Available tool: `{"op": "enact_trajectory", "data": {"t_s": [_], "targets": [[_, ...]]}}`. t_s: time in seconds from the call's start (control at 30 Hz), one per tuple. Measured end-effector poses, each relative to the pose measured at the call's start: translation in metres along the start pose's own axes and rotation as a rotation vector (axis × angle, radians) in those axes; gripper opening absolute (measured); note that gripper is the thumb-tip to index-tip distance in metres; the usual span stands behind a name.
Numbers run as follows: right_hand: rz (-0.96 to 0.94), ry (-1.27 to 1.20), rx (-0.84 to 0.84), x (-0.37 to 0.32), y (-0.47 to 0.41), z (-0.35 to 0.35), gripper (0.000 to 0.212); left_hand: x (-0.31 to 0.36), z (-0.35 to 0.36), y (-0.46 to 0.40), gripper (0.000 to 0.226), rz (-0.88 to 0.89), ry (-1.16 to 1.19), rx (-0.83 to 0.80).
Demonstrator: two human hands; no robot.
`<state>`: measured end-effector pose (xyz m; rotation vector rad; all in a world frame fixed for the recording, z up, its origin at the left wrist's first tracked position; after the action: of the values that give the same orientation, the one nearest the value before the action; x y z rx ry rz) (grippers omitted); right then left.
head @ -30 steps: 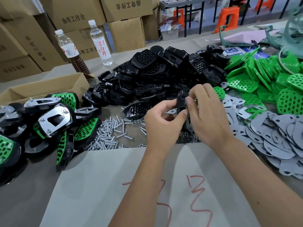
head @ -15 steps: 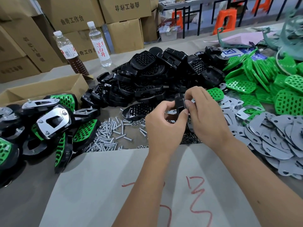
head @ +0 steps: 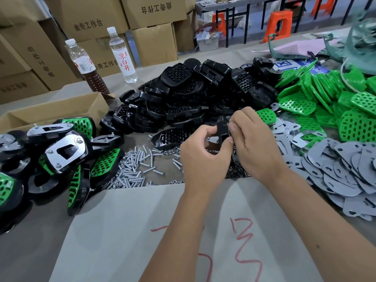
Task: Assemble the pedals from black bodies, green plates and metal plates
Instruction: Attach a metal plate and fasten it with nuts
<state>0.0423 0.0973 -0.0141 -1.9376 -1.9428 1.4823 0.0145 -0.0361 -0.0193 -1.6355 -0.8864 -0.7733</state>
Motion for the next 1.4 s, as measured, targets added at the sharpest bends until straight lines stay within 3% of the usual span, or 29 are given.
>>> {"op": "enact_trajectory", "data": {"t_s": [0.1,0.27,0.47,0.73,0.93,1.03,1.1,1.17,1.2,1.3,1.37,1.4], "targets": [[0.047,0.012,0.065,0.002,0.0,-0.002,0.032,0.0,0.002,-0.001,0.012,-0.001,-0.017,-0.013],[0.049,0.009,0.028,0.001,0.004,0.0,0.022,0.0,0.003,0.0,0.011,-0.01,-0.018,-0.011],[0.027,0.052,0.099,0.0,0.002,-0.003,0.031,0.002,0.003,0.001,0.014,0.037,-0.043,-0.032],[0.21,0.022,0.24,-0.001,0.004,-0.008,0.04,0.008,0.007,0.003,0.021,0.12,-0.069,-0.011],[0.406,-0.159,0.219,-0.001,0.002,-0.007,0.047,0.021,0.009,0.004,0.036,0.417,-0.226,0.037],[0.589,-0.495,0.178,0.002,0.003,0.0,0.053,0.023,0.007,0.001,0.038,0.519,-0.298,0.043],[0.658,-0.7,0.1,-0.001,0.004,0.003,0.054,0.02,0.002,-0.001,0.034,0.433,-0.244,0.086],[0.606,-0.765,0.016,-0.006,0.003,0.004,0.049,0.011,-0.009,-0.009,0.026,0.205,-0.128,0.165],[0.519,-0.681,-0.018,-0.008,0.003,0.003,0.045,0.004,-0.017,-0.013,0.022,0.078,-0.054,0.225],[0.091,-0.105,-0.167,-0.016,0.005,0.007,0.019,-0.024,-0.047,-0.027,0.015,-0.318,0.309,0.459],[-0.085,0.075,-0.315,-0.026,0.01,0.019,0.004,-0.035,-0.057,-0.032,0.01,-0.543,0.681,0.5],[-0.125,0.113,-0.379,-0.029,0.013,0.025,0.009,-0.036,-0.06,-0.033,0.013,-0.589,0.829,0.498]]}}
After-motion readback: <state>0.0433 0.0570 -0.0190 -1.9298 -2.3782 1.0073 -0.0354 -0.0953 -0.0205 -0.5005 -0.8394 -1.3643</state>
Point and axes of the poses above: each hand's wrist, its own y-axis away from the middle knuckle, its own z-axis out of the palm, x = y × z, the point moved 4 cm from there along -y, towards the middle knuckle, and after that the axes turned 2 degrees about z, right-handed, at the moved point
